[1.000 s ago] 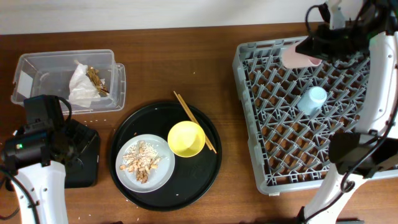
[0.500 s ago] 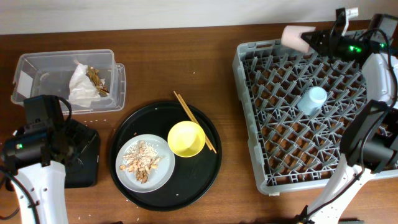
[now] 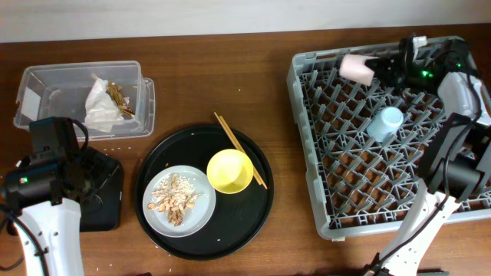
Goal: Sort waste into correct bins and load items into the dishwasher rack
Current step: 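Carry the pink cup to the rack's back row and release it, then return the right gripper to the tray and grasp the yellow bowl, then carry the yellow bowl into the rack and release it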
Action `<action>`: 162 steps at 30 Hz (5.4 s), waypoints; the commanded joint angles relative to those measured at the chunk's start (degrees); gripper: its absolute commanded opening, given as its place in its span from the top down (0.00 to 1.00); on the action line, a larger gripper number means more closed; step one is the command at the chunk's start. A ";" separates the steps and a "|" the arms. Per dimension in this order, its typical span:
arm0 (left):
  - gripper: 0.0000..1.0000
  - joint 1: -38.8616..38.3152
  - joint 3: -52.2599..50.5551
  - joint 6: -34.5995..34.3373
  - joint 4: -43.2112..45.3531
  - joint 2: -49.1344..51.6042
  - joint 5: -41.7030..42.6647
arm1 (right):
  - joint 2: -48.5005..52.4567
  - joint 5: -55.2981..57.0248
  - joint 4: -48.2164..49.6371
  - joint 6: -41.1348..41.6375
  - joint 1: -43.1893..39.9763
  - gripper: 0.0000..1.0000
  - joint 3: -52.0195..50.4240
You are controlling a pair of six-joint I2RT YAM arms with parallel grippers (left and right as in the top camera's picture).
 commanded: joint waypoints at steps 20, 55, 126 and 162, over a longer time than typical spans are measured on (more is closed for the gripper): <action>0.01 0.31 -0.17 -0.55 -0.02 -0.70 -0.04 | -0.57 14.78 -8.87 -2.69 -4.50 0.89 1.25; 0.01 0.31 -0.17 -0.55 0.00 -0.70 -0.04 | -28.65 71.17 -46.16 -1.05 50.49 0.60 10.34; 0.01 0.31 -0.17 -0.55 -0.02 -0.70 -0.04 | -43.36 44.57 -55.95 -30.47 10.78 0.96 -2.21; 0.01 0.31 -0.17 -0.55 -0.02 -0.70 -0.04 | -20.76 16.76 -56.02 -52.02 -10.86 0.96 -25.38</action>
